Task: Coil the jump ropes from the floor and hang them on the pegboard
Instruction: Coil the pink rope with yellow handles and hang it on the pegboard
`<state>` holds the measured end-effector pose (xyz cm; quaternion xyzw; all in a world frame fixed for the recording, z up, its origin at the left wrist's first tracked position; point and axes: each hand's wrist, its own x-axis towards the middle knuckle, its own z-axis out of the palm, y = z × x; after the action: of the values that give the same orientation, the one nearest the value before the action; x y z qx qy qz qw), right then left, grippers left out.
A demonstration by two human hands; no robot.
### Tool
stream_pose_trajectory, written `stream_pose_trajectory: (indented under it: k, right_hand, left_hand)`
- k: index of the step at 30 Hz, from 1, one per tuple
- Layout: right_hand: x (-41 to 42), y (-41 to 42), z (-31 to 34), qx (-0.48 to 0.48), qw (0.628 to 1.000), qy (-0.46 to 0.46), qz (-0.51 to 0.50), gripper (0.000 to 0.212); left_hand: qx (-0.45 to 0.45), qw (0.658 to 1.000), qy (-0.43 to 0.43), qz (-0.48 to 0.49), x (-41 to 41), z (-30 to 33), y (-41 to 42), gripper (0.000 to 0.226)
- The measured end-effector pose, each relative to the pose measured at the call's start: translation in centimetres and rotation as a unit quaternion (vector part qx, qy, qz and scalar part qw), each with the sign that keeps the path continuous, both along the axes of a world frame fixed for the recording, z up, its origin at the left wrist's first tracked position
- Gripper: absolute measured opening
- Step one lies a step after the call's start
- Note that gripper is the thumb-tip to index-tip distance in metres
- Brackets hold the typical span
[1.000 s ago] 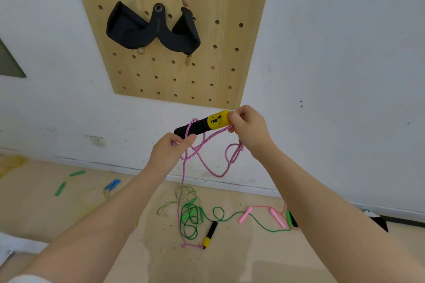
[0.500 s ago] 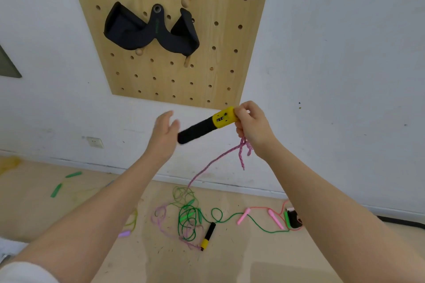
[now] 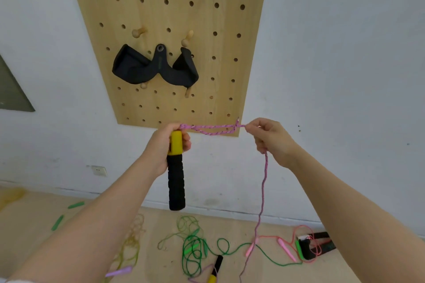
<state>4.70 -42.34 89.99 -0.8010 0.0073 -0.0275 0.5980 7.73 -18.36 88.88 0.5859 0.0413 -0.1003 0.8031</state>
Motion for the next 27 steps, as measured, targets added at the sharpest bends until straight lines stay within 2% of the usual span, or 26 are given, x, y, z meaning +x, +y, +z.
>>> stream_pose_trajectory:
  k: [2, 4, 6, 8, 9, 11, 13, 14, 15, 17, 18, 19, 20, 21, 24, 25, 27]
  right_hand:
    - [0.0, 0.2, 0.1, -0.018, 1.0, 0.018, 0.008, 0.022]
    - [0.1, 1.5, 0.2, -0.069, 0.997, 0.018, 0.034, 0.023]
    - [0.3, 3.4, 0.4, -0.096, 0.994, 0.005, 0.054, 0.025]
    - [0.6, 5.2, 0.7, -0.099, 0.993, -0.016, 0.066, 0.03]
    - [0.8, 5.7, 0.9, -0.095, 0.993, -0.027, 0.062, 0.032]
    - [1.0, 6.2, 1.4, -0.075, 0.996, -0.038, 0.043, 0.035]
    - [0.9, 6.2, 1.8, -0.06, 0.996, -0.027, 0.058, 0.036]
    - [0.9, 6.3, 2.0, -0.073, 0.994, -0.019, 0.084, 0.035]
    - [0.7, 6.6, 2.3, -0.101, 0.988, -0.01, 0.114, 0.034]
    - [0.4, 7.5, 2.9, -0.134, 0.975, 0.008, 0.176, 0.026]
    - [0.4, 8.1, 3.1, -0.11, 0.971, 0.015, 0.211, 0.022]
    - [0.4, 8.5, 3.2, -0.057, 0.967, 0.022, 0.247, 0.017]
    - [0.6, 8.9, 3.2, 0.01, 0.961, 0.028, 0.275, 0.013]
    - [0.9, 9.0, 3.2, 0.077, 0.954, 0.031, 0.288, 0.013]
    - [2.0, 8.5, 2.9, 0.191, 0.945, 0.039, 0.264, 0.02]
    - [2.2, 8.2, 2.9, 0.195, 0.947, 0.043, 0.252, 0.02]
    - [2.3, 7.8, 3.0, 0.175, 0.955, 0.053, 0.233, 0.021]
  left_hand:
    - [0.076, 0.994, -0.029, -0.067, 0.1, -1.2, 0.8, 0.027]
    - [0.141, 0.967, -0.043, -0.206, -0.5, -1.9, 1.0, 0.025]
    - [0.208, 0.91, -0.028, -0.357, -1.7, -1.7, 0.6, 0.024]
    - [0.292, 0.861, -0.065, -0.411, -2.8, -1.3, -0.2, 0.027]
    - [0.307, 0.862, -0.088, -0.393, -3.3, -1.1, -0.7, 0.03]
    - [0.302, 0.901, -0.096, -0.297, -3.5, -1.3, -1.0, 0.033]
    - [0.303, 0.936, -0.093, -0.151, -2.7, -1.5, -0.3, 0.017]
    - [0.324, 0.936, -0.094, -0.098, -2.3, -1.7, 0.2, 0.006]
    - [0.348, 0.93, -0.09, -0.078, -2.0, -1.8, 0.8, 0.023]
    - [0.38, 0.907, -0.136, -0.122, -1.8, -1.9, 1.3, 0.052]
    - [0.376, 0.898, -0.167, -0.156, -1.9, -1.7, 1.2, 0.051]
    - [0.353, 0.894, -0.195, -0.194, -2.1, -1.4, 1.1, 0.038]
    - [0.327, 0.897, -0.215, -0.206, -2.2, -1.4, 1.0, 0.02]
    - [0.296, 0.907, -0.221, -0.199, -2.3, -1.2, 1.0, 0.011]
    - [0.219, 0.945, -0.164, -0.18, -2.1, -1.2, 2.6, 0.027]
    - [0.226, 0.946, -0.15, -0.178, -2.0, -0.9, 3.3, 0.03]
    - [0.337, 0.914, -0.159, -0.159, -1.5, -0.6, 5.0, 0.034]
